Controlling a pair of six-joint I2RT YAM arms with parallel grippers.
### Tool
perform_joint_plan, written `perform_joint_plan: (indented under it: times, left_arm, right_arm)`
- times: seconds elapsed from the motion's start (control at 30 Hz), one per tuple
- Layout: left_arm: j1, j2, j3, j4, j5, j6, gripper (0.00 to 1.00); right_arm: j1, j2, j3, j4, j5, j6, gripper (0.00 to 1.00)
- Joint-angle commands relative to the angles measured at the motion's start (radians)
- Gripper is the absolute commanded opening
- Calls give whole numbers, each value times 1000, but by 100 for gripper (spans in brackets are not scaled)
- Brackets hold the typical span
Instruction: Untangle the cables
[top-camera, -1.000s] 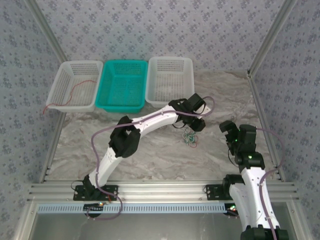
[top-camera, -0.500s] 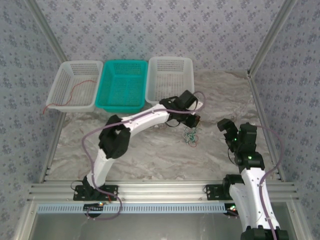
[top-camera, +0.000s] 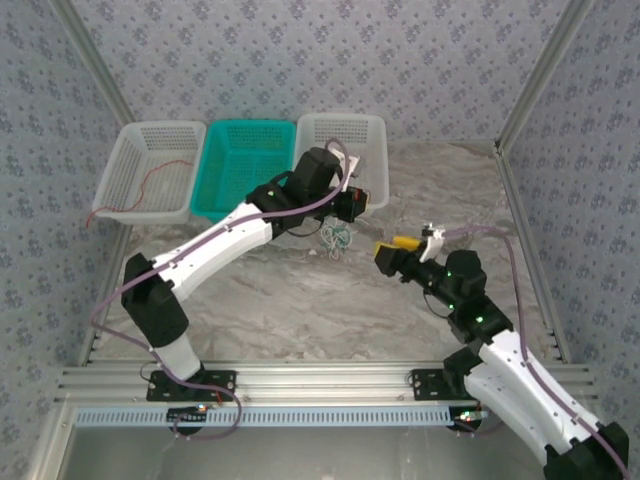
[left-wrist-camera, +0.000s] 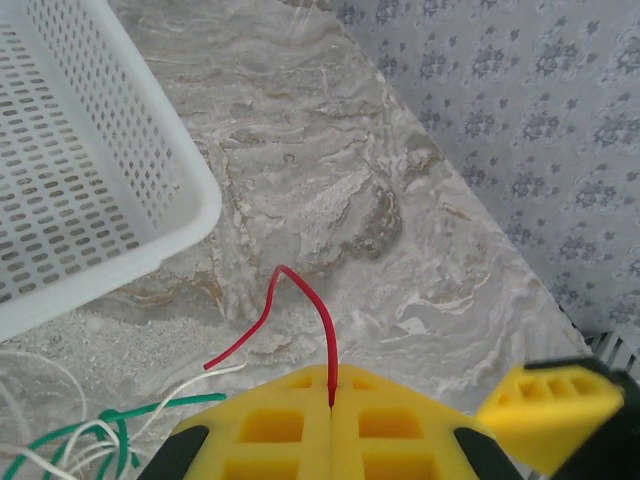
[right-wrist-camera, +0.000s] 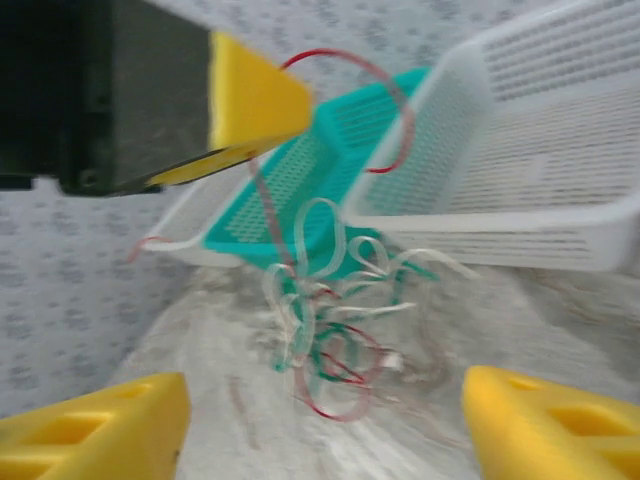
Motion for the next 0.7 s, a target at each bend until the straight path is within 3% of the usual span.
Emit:
perform_joint_plan:
  times: [0.0, 0.23, 0.4, 0.57, 0.67]
  left_arm:
    - [-3, -50, -24, 2, -7, -34, 0]
    - [-4, -104, -69, 56, 48, -80, 0]
    - [-3, -154, -88, 89, 87, -106, 0]
    - [-1, -194, -90, 86, 99, -107, 0]
    - [-2, -204, -95, 87, 100, -107, 0]
  right_arm:
    - [82, 70, -33, 209, -7, -208, 65]
    - [179, 320, 2, 436, 89, -347, 74]
    - [176, 478, 1, 572, 204, -377, 59]
    - [176, 541, 20, 556, 243, -401, 64]
    - [173, 546, 25, 558, 227, -406, 61]
